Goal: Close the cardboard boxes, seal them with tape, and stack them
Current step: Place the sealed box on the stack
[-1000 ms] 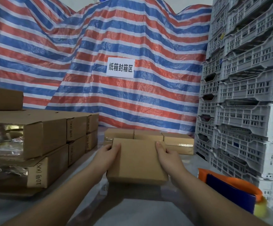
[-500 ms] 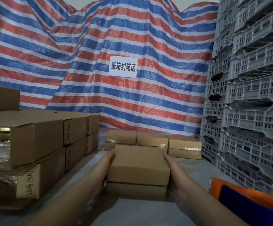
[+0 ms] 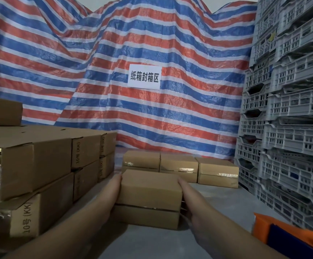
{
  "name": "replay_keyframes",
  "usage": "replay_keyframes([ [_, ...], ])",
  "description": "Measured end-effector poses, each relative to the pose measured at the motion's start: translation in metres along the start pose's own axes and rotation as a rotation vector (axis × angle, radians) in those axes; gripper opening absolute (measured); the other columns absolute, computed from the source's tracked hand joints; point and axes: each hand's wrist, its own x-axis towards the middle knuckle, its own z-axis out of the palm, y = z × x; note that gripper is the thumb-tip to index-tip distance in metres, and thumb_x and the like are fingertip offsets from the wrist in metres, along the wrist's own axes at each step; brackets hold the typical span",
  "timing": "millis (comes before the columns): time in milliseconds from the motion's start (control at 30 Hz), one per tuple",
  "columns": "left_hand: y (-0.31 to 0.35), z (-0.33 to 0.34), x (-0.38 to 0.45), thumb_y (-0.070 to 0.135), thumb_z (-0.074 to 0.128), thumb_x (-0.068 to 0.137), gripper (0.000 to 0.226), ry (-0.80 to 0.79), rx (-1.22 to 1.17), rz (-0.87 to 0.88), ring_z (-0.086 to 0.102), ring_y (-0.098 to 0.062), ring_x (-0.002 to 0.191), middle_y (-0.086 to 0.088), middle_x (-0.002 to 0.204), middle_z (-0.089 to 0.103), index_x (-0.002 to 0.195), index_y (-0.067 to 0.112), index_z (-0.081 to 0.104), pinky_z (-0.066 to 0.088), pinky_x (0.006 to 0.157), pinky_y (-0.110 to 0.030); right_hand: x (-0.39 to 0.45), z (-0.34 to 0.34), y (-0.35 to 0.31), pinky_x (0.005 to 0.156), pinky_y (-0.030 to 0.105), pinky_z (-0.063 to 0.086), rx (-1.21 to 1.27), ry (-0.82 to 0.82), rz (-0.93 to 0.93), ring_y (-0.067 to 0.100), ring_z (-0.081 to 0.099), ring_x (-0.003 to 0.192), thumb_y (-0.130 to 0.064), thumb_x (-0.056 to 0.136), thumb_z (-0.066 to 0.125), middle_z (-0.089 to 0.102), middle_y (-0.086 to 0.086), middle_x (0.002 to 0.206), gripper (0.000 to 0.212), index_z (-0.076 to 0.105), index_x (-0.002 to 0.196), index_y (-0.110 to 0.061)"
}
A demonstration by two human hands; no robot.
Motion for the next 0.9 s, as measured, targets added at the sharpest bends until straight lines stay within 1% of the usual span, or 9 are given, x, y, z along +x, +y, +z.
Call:
replay_keyframes([
  [100,0.005,-0.002,0.023,0.042,0.049,0.096,0.033,0.051,0.007,0.06,0.062,-0.024,0.079,-0.01,0.085,0.068,0.098,0.015,0.068,0.042,0.058,-0.031,0.031,0.013,-0.003,0.103,0.047,0.05,0.006,-0.006,0.001,0.029,0.065,0.105,-0.057,0.092,0.057,0.073,0.01,0.108,0.047,0.064,0.117,-0.018],
  [167,0.01,-0.002,0.042,0.042,0.047,0.098,0.033,0.056,-0.015,0.062,0.062,-0.024,0.078,-0.01,0.081,0.068,0.093,0.018,0.068,0.042,0.058,-0.031,0.055,0.021,-0.004,0.102,0.044,0.05,0.012,-0.019,0.002,0.027,0.064,0.105,-0.058,0.091,0.058,0.072,0.009,0.109,0.046,0.063,0.117,-0.019],
  [267,0.013,0.0,0.071,0.041,0.041,0.101,0.035,0.028,-0.006,0.067,0.06,-0.025,0.082,-0.013,0.092,0.066,0.096,0.016,0.066,0.043,0.064,-0.032,0.088,0.035,-0.009,0.099,0.042,0.052,0.049,-0.037,0.004,0.026,0.065,0.103,-0.057,0.091,0.06,0.072,0.008,0.108,0.045,0.064,0.115,-0.02],
  [367,0.018,0.002,0.101,0.041,0.04,0.101,0.036,0.063,0.011,0.071,0.057,-0.028,0.091,-0.015,0.1,0.062,0.109,0.014,0.061,0.043,0.078,-0.036,0.122,0.043,-0.012,0.097,0.04,0.051,0.058,-0.045,0.006,0.026,0.064,0.105,-0.057,0.091,0.06,0.071,0.008,0.11,0.047,0.063,0.119,-0.019],
  [500,0.021,0.004,0.134,0.038,0.04,0.101,0.038,0.074,0.023,0.089,0.057,-0.028,0.099,-0.014,0.101,0.063,0.117,0.011,0.062,0.043,0.088,-0.037,0.158,0.052,-0.015,0.1,0.049,0.051,0.032,-0.056,0.013,0.029,0.066,0.104,-0.065,0.082,0.064,0.073,0.008,0.108,0.054,0.068,0.113,-0.021],
  [600,0.022,0.004,0.149,0.041,0.042,0.099,0.042,0.065,0.039,0.058,0.058,-0.032,0.108,-0.018,0.115,0.064,0.121,0.011,0.061,0.045,0.095,-0.04,0.175,0.056,-0.017,0.094,0.052,0.055,0.045,-0.064,0.055,0.032,0.068,0.1,-0.068,0.077,0.066,0.075,0.011,0.104,0.059,0.069,0.111,-0.02],
  [800,0.023,0.002,0.163,0.042,0.046,0.097,0.034,0.05,0.04,0.072,0.059,-0.028,0.092,-0.014,0.1,0.065,0.109,0.015,0.063,0.043,0.068,-0.034,0.186,0.063,-0.018,0.09,0.056,0.055,0.038,-0.056,0.076,0.036,0.069,0.097,-0.072,0.079,0.062,0.075,0.015,0.101,0.063,0.067,0.111,-0.018],
  [833,0.024,0.002,0.165,0.043,0.047,0.096,0.036,0.064,0.034,0.083,0.059,-0.028,0.093,-0.014,0.1,0.065,0.11,0.015,0.064,0.044,0.07,-0.034,0.184,0.064,-0.019,0.09,0.057,0.055,0.035,-0.054,0.08,0.036,0.069,0.096,-0.073,0.079,0.061,0.076,0.015,0.099,0.064,0.067,0.11,-0.017],
  [900,0.025,0.003,0.167,0.047,0.046,0.098,0.046,0.146,0.045,0.098,0.058,-0.031,0.103,-0.015,0.112,0.063,0.123,0.011,0.061,0.047,0.088,-0.04,0.181,0.064,-0.019,0.088,0.057,0.056,0.018,-0.066,0.075,0.036,0.071,0.094,-0.074,0.078,0.061,0.077,0.014,0.094,0.066,0.07,0.109,-0.017],
])
